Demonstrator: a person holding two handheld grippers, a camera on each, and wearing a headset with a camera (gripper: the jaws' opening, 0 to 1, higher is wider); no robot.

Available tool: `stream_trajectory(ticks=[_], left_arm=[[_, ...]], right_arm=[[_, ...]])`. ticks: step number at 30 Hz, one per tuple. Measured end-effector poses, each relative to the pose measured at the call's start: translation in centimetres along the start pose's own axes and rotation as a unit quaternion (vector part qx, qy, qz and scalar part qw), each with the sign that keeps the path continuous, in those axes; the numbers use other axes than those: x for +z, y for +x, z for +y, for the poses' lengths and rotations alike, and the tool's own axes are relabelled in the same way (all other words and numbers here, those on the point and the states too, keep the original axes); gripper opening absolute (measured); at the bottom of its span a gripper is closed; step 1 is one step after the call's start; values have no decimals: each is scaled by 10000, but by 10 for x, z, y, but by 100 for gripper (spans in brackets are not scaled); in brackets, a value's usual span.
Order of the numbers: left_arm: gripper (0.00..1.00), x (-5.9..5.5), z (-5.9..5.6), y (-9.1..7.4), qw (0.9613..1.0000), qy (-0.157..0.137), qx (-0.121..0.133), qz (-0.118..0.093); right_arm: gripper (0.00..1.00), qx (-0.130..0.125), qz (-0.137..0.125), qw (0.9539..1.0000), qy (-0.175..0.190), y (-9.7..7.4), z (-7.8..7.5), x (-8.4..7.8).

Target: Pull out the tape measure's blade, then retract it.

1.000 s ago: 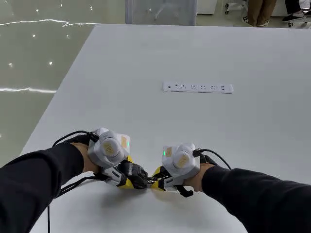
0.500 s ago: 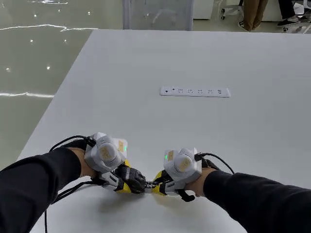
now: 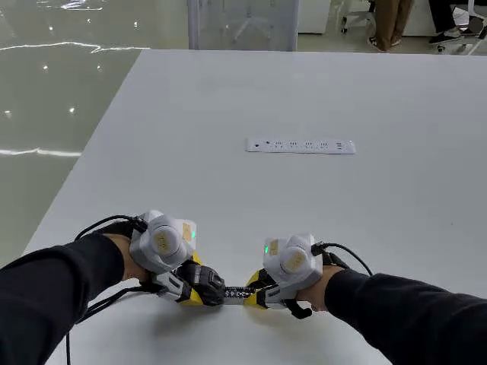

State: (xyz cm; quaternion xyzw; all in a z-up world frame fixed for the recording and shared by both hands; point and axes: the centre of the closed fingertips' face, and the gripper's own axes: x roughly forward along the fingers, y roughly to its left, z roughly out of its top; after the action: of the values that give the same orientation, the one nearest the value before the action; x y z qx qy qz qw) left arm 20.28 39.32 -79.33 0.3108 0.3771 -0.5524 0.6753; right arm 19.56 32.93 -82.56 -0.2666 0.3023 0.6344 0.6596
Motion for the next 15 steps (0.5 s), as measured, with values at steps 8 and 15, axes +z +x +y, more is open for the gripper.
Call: stream_trajectory(ticks=[8, 15], left_arm=[[33, 0, 0, 0, 10000, -18, 13, -4], [33, 0, 0, 0, 10000, -35, 18, -4]], right_arm=[[10, -30, 24, 10000, -1, -6, 0, -5], [10, -86, 45, 10000, 9, -11, -2, -11]])
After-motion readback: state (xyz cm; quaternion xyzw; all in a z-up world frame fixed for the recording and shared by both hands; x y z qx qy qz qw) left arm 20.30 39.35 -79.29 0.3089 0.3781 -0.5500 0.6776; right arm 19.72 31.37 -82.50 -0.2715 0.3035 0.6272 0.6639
